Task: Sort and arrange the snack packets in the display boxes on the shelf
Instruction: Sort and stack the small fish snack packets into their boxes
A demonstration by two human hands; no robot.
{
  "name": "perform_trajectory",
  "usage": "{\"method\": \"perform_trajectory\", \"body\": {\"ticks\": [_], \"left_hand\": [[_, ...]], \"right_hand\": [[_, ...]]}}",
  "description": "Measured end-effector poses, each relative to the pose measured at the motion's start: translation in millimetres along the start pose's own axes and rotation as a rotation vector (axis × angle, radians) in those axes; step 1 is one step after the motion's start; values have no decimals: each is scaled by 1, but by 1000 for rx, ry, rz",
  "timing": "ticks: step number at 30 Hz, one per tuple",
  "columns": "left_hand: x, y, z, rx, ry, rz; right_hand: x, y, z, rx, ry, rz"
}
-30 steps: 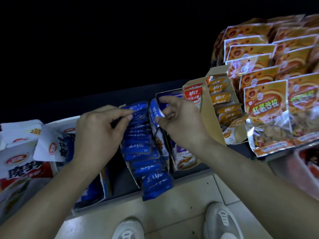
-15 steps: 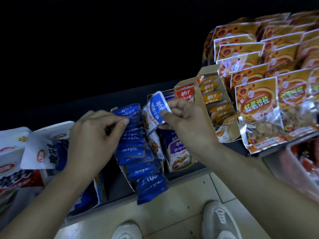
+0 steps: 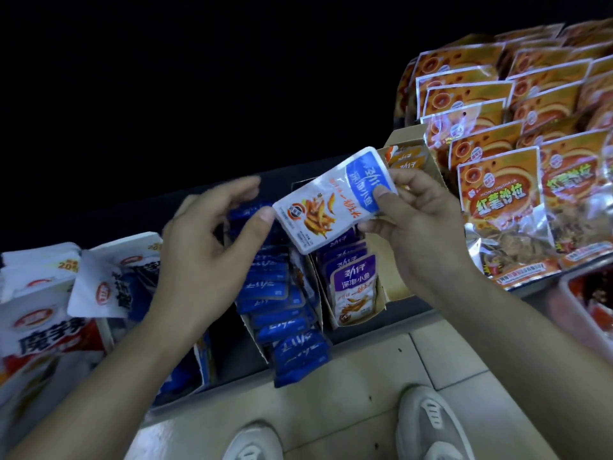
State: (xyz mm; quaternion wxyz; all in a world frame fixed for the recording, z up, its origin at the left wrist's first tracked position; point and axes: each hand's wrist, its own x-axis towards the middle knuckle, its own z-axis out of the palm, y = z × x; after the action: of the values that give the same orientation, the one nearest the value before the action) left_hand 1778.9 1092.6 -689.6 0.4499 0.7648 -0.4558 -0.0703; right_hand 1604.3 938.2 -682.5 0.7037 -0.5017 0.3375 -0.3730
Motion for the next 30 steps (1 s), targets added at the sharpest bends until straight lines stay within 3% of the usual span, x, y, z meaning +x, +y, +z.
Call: {"method": "perform_trajectory", "body": {"ticks": [5,10,14,17,20,24,30], "left_hand": [[5,23,8,-86,-95,106],[11,16,1,-101,-26,103],[3,6,-16,-139,123,73],[-5,0,-20,-122,195,49],[-13,-4,-18,-157,227,-9],[-20,-15,-13,-247,221,-84],[-22,-24,-10,-285,249,-141]], "right_hand": [[-2,2,8,-126,-143,-59],[2,1,18,-239,-315,-172],[4,9,20,-762,-263,-283],[-8,22,30,-1135,-350,-412],[-14,41,38,-1331,-410,-436],[-12,47,39,-1371,-366,-460],[-7,37,39,-1178,-315,-242]]}}
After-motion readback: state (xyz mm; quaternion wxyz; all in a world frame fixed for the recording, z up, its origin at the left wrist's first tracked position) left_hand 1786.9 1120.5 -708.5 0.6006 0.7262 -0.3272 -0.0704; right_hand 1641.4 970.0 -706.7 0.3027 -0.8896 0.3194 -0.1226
